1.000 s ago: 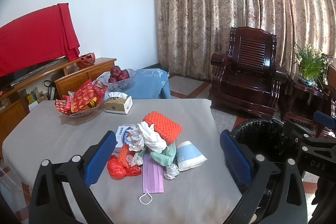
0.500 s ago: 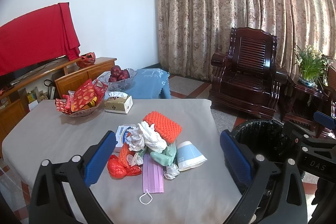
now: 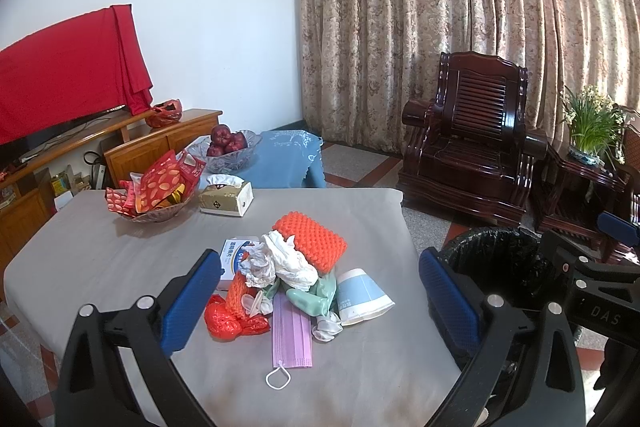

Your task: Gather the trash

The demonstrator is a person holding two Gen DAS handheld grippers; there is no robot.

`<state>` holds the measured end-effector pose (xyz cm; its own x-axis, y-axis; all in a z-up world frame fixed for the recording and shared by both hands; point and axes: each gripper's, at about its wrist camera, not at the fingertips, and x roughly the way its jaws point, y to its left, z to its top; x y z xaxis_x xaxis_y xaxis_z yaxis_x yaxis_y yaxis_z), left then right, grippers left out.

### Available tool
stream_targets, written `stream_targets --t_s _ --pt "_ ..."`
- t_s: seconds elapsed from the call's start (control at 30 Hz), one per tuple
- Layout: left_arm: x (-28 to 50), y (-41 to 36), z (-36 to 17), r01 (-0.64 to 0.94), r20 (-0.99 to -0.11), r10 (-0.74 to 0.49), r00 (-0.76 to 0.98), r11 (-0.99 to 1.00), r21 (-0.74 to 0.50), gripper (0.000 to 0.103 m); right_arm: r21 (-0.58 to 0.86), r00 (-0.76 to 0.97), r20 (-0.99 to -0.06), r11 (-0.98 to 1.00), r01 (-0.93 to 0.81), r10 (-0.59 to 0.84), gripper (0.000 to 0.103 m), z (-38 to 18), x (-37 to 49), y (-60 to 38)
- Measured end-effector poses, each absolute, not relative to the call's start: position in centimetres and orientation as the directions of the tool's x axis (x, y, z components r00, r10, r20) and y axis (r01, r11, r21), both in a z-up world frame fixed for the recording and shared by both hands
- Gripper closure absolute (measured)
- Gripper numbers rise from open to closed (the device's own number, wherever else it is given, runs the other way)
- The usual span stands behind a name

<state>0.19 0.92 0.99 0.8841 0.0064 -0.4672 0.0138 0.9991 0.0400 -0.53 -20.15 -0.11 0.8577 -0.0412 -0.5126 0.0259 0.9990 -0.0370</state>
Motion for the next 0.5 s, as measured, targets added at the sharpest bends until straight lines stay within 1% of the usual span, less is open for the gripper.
stream_targets --t_s 0.5 --pt "0.19 0.93 0.93 0.013 -0.467 0.007 0.884 0.999 0.039 0.006 -0.037 0.859 -0.511 0.999 0.024 -0.04 0.005 -0.13 -0.57 -20.11"
